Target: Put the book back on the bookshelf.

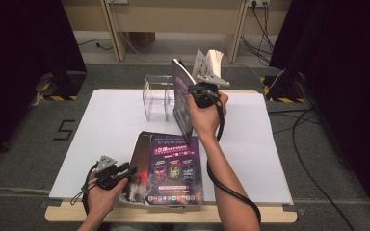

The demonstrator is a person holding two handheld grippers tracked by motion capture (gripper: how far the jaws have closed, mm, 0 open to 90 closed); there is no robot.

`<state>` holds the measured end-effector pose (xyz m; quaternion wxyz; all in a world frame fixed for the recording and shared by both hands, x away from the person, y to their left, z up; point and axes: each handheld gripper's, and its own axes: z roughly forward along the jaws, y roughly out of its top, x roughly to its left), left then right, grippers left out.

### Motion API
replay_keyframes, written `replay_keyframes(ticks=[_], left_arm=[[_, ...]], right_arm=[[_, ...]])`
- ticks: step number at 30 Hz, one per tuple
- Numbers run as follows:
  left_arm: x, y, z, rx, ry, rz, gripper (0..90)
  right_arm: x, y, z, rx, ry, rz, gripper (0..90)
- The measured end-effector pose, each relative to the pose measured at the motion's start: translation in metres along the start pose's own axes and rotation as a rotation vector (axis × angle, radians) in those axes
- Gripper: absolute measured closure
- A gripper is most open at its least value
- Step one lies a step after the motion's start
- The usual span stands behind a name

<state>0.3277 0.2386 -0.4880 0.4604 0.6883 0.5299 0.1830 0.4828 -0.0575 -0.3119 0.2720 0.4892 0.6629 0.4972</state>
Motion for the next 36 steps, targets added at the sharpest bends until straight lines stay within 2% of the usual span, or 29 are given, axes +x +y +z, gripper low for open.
replay_keyframes(ticks=[19,36], left_arm=[[0.001,0.001,-0.001,0.0,-0.002,0.0,59.0],[0.001,0.0,0.0,0.002,-0.002,0.001,59.0]], right_arm=[[0.012,0.01,0.01,-0.051,0.008,-0.003,84.7],[0.01,0.021,0.026,-0.092,-0.028,0.004,84.7]])
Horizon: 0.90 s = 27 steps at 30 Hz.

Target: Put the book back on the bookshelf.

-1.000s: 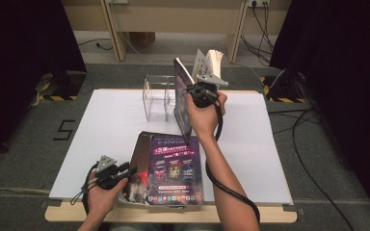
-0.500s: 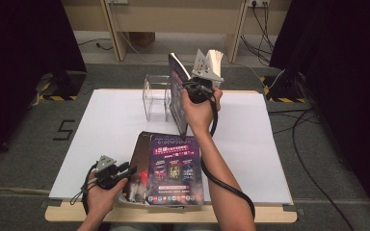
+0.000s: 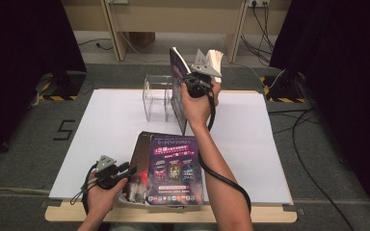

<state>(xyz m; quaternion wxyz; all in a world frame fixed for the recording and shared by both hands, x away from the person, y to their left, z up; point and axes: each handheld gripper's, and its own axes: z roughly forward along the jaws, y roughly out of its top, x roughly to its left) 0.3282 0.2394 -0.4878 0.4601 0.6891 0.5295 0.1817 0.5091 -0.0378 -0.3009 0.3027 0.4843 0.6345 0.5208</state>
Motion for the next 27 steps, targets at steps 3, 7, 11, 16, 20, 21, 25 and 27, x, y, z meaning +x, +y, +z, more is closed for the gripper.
replay_keyframes(ticks=[3,7,11,16,20,21,25,27], left_arm=[[0.0,0.0,0.0,-0.002,-0.002,-0.002,59.0],[0.0,0.0,0.0,-0.001,-0.002,-0.002,59.0],[0.0,0.0,0.001,0.001,-0.002,0.001,59.0],[0.0,0.0,0.001,0.002,-0.002,0.0,59.0],[0.0,0.0,0.001,0.003,-0.003,0.001,59.0],[0.0,0.0,0.001,0.003,-0.003,0.001,59.0],[0.0,0.0,0.001,0.003,-0.004,0.001,59.0],[0.0,0.0,0.001,0.003,-0.004,0.002,59.0]], right_arm=[[-0.001,0.002,0.003,-0.004,-0.005,0.008,84.7],[-0.003,0.004,0.006,-0.01,-0.013,0.012,84.7],[-0.004,0.006,0.009,-0.022,-0.023,0.016,84.7],[-0.006,0.006,0.013,-0.034,-0.03,0.023,84.7],[-0.006,0.006,0.017,-0.039,-0.045,0.017,84.7],[-0.006,0.006,0.018,-0.038,-0.047,0.017,84.7],[-0.006,0.004,0.024,-0.034,-0.056,0.02,84.7],[-0.006,0.003,0.026,-0.032,-0.063,0.02,84.7]])
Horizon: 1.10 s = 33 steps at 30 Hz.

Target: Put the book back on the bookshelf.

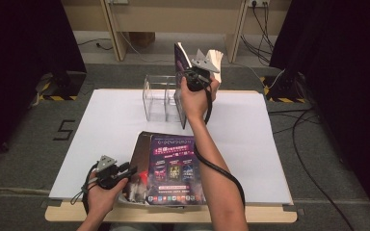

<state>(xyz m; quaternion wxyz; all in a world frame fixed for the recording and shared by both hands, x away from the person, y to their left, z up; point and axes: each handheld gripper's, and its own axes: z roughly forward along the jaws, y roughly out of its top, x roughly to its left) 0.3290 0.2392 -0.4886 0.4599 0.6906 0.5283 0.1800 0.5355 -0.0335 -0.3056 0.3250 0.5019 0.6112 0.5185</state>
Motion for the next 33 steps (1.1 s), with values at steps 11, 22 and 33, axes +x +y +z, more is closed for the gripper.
replay_keyframes(ticks=[11,22,33], left_arm=[[0.001,0.0,0.0,-0.002,0.002,-0.003,59.1],[0.001,-0.001,0.0,0.0,0.003,-0.004,59.0],[-0.001,-0.001,0.0,0.004,-0.001,0.002,59.0]], right_arm=[[0.0,-0.009,0.014,0.021,-0.033,-0.006,84.7],[0.0,-0.016,0.015,0.012,-0.055,-0.027,84.0],[-0.005,-0.011,-0.003,0.048,-0.025,-0.021,78.6]])
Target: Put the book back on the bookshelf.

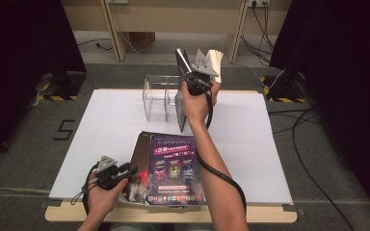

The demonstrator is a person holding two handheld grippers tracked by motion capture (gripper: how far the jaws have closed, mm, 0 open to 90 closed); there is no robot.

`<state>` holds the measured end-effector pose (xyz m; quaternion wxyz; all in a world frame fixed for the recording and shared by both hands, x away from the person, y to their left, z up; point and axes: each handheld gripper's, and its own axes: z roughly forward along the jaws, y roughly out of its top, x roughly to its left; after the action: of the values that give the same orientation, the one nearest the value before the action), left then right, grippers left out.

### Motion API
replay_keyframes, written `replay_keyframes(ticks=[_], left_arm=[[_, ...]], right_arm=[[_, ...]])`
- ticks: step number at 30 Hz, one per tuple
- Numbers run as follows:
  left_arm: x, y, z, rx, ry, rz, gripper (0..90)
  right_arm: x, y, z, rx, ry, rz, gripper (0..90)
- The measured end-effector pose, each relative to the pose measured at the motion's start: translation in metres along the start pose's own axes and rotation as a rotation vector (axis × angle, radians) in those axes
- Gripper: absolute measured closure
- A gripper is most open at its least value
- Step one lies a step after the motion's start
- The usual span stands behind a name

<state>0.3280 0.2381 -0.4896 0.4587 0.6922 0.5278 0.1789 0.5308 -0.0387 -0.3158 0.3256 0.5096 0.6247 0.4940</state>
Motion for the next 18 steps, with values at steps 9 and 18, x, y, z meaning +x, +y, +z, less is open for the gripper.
replay_keyframes(ticks=[9,18], left_arm=[[0.0,0.0,0.0,-0.001,-0.003,-0.001,59.0],[0.001,0.001,-0.001,-0.001,-0.002,-0.002,59.0]], right_arm=[[-0.007,0.006,-0.004,0.041,0.021,0.022,77.5],[-0.008,0.012,0.001,0.083,0.023,0.034,79.9]])
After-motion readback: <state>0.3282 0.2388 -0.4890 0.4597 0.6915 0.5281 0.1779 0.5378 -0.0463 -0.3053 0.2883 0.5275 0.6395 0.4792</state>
